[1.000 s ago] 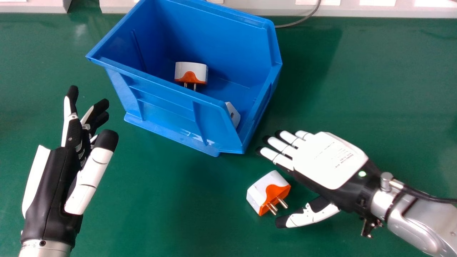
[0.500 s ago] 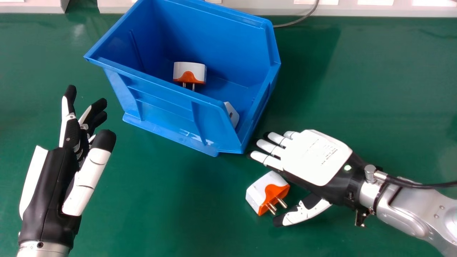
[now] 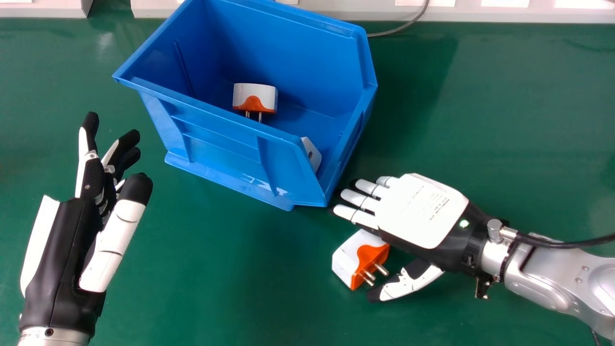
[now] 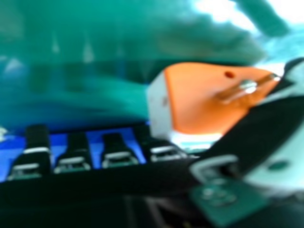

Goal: Pick all objects and put in blue box

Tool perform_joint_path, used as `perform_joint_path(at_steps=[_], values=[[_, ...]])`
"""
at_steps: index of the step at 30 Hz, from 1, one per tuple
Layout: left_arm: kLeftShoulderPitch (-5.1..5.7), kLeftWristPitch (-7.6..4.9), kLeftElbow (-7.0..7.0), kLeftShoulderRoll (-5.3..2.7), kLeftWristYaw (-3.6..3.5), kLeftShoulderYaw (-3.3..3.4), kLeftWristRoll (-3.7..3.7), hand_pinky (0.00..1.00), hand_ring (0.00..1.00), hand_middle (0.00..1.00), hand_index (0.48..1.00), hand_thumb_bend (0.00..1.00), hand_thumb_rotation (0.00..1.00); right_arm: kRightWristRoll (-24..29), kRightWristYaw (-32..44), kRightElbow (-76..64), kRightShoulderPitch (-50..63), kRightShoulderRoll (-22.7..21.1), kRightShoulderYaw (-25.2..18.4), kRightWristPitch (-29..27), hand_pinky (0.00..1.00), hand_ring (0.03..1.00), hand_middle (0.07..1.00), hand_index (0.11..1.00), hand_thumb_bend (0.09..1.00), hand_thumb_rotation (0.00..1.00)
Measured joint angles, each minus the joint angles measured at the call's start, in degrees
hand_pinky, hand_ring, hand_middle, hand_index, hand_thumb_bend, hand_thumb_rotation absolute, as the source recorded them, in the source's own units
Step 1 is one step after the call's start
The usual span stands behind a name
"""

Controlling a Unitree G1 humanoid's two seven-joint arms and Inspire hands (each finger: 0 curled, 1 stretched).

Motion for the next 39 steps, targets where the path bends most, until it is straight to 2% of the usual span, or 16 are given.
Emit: perform_joint_path(at_steps=[4, 6, 8, 10, 11, 12, 13, 15, 16, 21, 25, 28, 35, 37, 38, 39], values=[[0.15, 0.50, -0.87, 0.03, -0.01, 0.03, -0.06, 0.88, 0.94, 0.95, 0.947, 0.77, 0.90, -0.2, -0.9, 1.4, -1.1, 0.4, 1.0, 0.9, 0.76, 0.846, 0.872, 0.827, 0.415, 0.80], [0.12, 0.55, -1.08, 0.09, -0.04, 0.05, -0.07, 0.88, 0.94, 0.95, 0.947, 0.77, 0.90, 0.5, -0.8, 2.4, -1.5, 1.2, 1.1, 1.0, 0.65, 0.704, 0.740, 0.704, 0.450, 0.54], [0.12, 0.60, -1.09, 0.10, -0.04, 0.09, -0.07, 0.88, 0.94, 0.95, 0.947, 0.77, 0.90, 1.9, -0.8, 3.2, -1.5, 2.4, 1.0, 1.2, 0.48, 0.511, 0.624, 0.620, 0.477, 0.34], [0.12, 0.67, -1.09, 0.15, -0.08, 0.15, -0.07, 0.88, 0.94, 0.95, 0.947, 0.77, 0.90, 3.6, -0.7, 3.8, -1.1, 3.4, 0.9, 1.8, 0.35, 0.371, 0.562, 0.565, 0.496, 0.22], [0.13, 0.69, -1.09, 0.16, -0.08, 0.19, -0.07, 0.88, 0.94, 0.95, 0.947, 0.77, 0.90, 3.8, -0.7, 3.9, -1.0, 3.5, 0.9, 1.9, 0.35, 0.371, 0.562, 0.565, 0.496, 0.22], [0.12, 0.79, -1.09, 0.19, -0.08, 0.30, -0.07, 0.88, 0.94, 0.95, 0.947, 0.77, 0.90, 5.0, -0.7, 4.3, -0.8, 3.8, 0.6, 1.9, 0.23, 0.263, 0.404, 0.531, 0.503, 0.18], [0.12, 0.87, -1.09, 0.22, -0.08, 0.39, -0.07, 0.88, 0.94, 0.95, 0.947, 0.76, 0.90, 6.0, -0.7, 4.7, -0.5, 4.1, 0.4, 1.9, 0.16, 0.194, 0.303, 0.509, 0.507, 0.16], [0.05, 1.04, -1.09, 0.30, -0.11, 0.52, -0.07, 0.88, 0.94, 0.95, 0.947, 0.76, 0.90, 7.5, -0.9, 4.9, -0.4, 4.4, 0.1, 1.8, 0.16, 0.194, 0.303, 0.509, 0.507, 0.16], [-0.07, 1.09, -1.11, 0.34, -0.15, 0.52, -0.07, 0.88, 0.94, 0.95, 0.947, 0.76, 0.90, 8.6, -1.0, 4.8, -0.6, 4.5, -0.1, 1.9, 0.13, 0.169, 0.267, 0.501, 0.508, 0.15], [-0.03, 1.59, -1.16, 0.36, -0.15, 0.67, -0.07, 0.88, 0.94, 0.95, 0.947, 0.76, 0.90, 9.2, -1.0, 3.4, -0.7, 4.5, -0.3, 3.1, 0.10, 0.135, 0.221, 0.490, 0.508, 0.15], [-0.50, 1.65, -1.16, 0.44, -0.17, 0.70, -0.07, 0.88, 0.94, 0.95, 0.947, 0.76, 0.90, 9.6, -2.5, 2.1, -0.3, 4.7, -0.1, 3.1, 0.05, 0.090, 0.166, 0.472, 0.503, 0.15], [-1.03, 1.65, -1.16, 0.48, -0.17, 0.70, -0.07, 0.88, 0.94, 0.95, 0.947, 0.76, 0.90, 9.6, -3.5, 2.1, 0.1, 4.7, -0.1, 3.4, 0.04, 0.087, 0.162, 0.471, 0.503, 0.15], [-1.29, 2.19, -1.15, 0.52, -0.17, 0.70, -0.05, 0.88, 0.94, 0.95, 0.947, 0.76, 0.90, 9.9, -3.4, 1.1, 0.9, 4.7, -0.4, 4.6, 0.05, 0.088, 0.163, 0.469, 0.502, 0.15], [-1.34, 2.82, -1.17, 0.54, -0.06, 0.69, 0.19, 0.88, 0.94, 0.95, 0.947, 0.76, 0.90, 10.4, -3.0, 0.5, 1.5, 4.4, -0.9, 4.7, 0.05, 0.088, 0.163, 0.469, 0.502, 0.15], [-1.36, 3.49, -1.21, 0.57, 0.31, 0.71, 1.17, 0.87, 0.94, 0.95, 0.944, 0.77, 0.90, 11.0, -2.4, -0.6, 2.5, 3.6, -1.7, 4.7, 0.05, 0.086, 0.162, 0.470, 0.502, 0.15], [-1.37, 3.61, -1.21, 0.57, 0.33, 0.71, 1.26, 0.86, 0.94, 0.95, 0.943, 0.77, 0.90, 11.1, -2.4, -0.7, 2.6, 3.4, -1.9, 4.7, 0.05, 0.086, 0.162, 0.471, 0.502, 0.15]])
